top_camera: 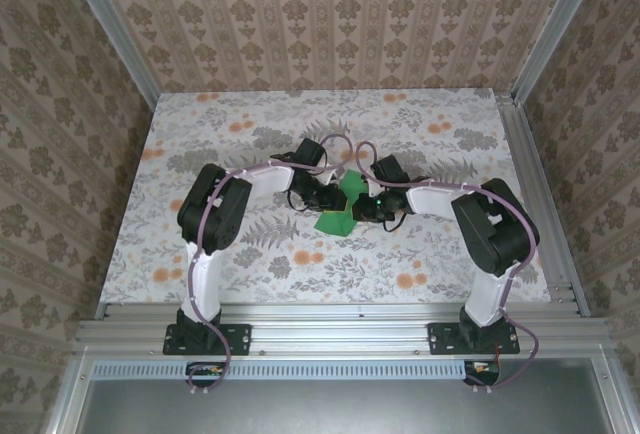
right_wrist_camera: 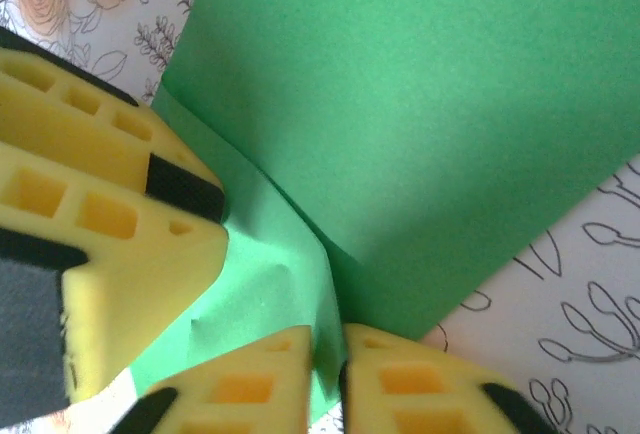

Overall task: Fold a paper plane with a square sheet of paper (pick it up from the middle)
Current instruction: Fold the triangle a second time at the center of the table.

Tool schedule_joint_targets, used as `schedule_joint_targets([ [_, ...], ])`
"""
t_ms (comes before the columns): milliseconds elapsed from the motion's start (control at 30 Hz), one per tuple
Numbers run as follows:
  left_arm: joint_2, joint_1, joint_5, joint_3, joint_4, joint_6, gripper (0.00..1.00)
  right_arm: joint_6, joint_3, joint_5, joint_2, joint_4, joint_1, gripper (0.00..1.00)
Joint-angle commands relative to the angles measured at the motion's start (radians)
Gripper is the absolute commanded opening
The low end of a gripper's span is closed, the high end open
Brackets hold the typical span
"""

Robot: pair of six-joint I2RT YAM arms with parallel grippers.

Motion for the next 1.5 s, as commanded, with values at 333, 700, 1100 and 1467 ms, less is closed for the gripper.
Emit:
schedule_joint_targets([
  [333,0.097,-0.010,-0.053,0.012,-0.098,0.112,0.25,0.025,-0.011,-0.030,-0.154,-0.069,-0.046,0.22],
  [700,0.109,-0.014,-0.076,0.014,-0.114,0.145,0.22,0.165,-0.010,-0.175,-0.092,0.108,-0.037,0.11],
  [1100,0.137,-0.018,-0.085,0.039,-0.129,0.146,0.17,0.195,-0.011,-0.214,-0.022,0.137,-0.011,0.06],
  [1467,0.129,-0.013,-0.064,0.030,-0.118,0.136,0.18,0.112,0.000,-0.116,0.030,0.010,-0.014,0.05],
])
